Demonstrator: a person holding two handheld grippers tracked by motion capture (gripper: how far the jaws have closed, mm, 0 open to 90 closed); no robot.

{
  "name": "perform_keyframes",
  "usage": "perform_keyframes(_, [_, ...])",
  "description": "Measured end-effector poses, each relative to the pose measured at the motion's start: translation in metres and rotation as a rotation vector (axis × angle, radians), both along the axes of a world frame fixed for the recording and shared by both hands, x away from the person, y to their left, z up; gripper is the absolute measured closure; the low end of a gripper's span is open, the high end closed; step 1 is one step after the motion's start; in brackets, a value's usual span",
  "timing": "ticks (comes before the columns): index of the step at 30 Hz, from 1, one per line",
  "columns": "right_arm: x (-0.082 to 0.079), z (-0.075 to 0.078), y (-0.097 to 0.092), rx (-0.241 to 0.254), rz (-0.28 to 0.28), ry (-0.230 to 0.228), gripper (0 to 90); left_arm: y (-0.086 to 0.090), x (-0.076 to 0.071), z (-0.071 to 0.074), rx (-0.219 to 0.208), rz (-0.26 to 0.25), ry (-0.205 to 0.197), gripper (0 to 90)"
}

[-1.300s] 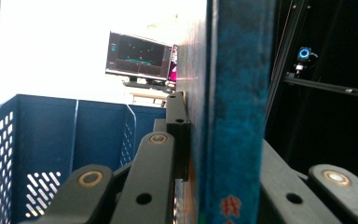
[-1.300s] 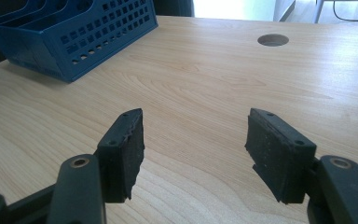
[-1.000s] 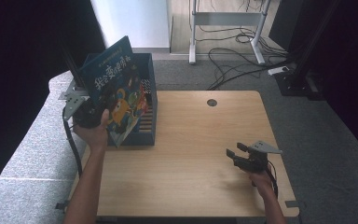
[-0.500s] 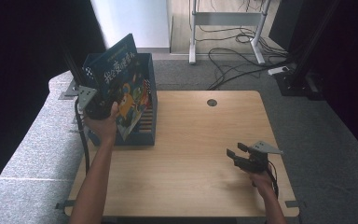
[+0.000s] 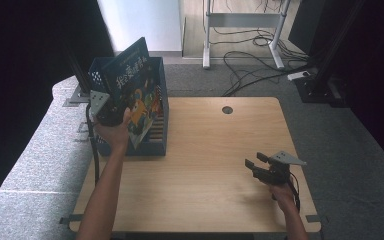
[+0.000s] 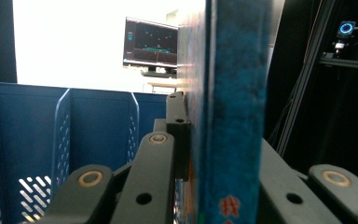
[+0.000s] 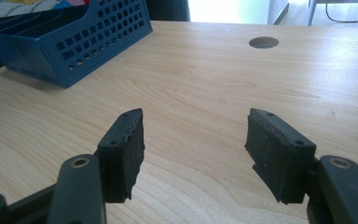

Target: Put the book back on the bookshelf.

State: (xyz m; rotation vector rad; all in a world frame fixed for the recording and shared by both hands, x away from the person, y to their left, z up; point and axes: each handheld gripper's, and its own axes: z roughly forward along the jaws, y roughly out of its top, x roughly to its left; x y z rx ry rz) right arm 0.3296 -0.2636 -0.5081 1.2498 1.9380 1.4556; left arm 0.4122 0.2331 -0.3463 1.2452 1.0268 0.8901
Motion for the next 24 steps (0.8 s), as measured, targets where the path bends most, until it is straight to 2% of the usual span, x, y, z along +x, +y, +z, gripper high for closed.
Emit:
perform_keyframes(7, [0.000,-0.001,0.000,-0.003,0.000,0.001,36.3,0.000,0.006,0.000,0.001,0.024,-0.010,82.8])
perform_keyframes(10, [-0.001,-0.001,-0.001,-0.004,-0.002,0.007,36.2,0.000,0.009,0.001,-0.008,0.022,-0.014,82.8])
perform_keyframes(15, [0.000,-0.002,-0.002,-0.003,-0.010,0.010,36.2,-0.004,0.013,0.001,0.002,0.022,-0.023,82.8])
perform_keyframes(18, [0.000,-0.003,-0.001,-0.004,-0.011,0.011,36.2,-0.007,0.017,-0.002,-0.006,0.020,-0.022,82.8])
perform_keyframes(24, [0.001,-0.005,-0.001,-0.007,-0.013,0.016,36.2,-0.013,0.024,-0.008,0.006,0.025,-0.014,82.8])
